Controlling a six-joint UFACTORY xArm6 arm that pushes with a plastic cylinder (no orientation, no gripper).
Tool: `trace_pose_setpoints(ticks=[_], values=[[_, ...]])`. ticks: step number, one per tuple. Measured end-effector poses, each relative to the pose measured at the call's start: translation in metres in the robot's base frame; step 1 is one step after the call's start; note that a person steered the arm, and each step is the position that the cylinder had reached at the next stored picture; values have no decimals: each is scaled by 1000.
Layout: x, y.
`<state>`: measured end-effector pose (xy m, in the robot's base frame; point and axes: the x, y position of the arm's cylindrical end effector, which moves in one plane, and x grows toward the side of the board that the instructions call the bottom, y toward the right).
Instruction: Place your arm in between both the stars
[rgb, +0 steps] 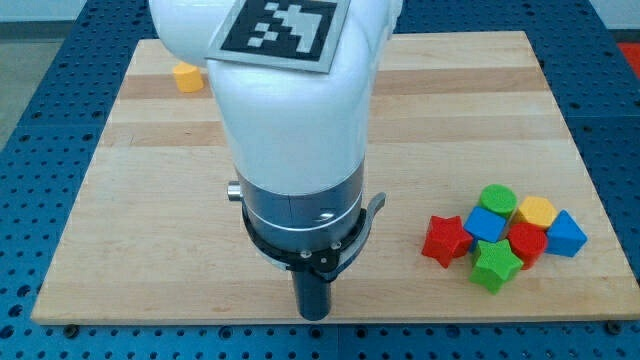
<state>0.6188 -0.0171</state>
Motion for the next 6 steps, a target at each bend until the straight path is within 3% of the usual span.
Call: trace_pose_setpoints(ticks=[5,6], values=[[-1,127],[-1,128]])
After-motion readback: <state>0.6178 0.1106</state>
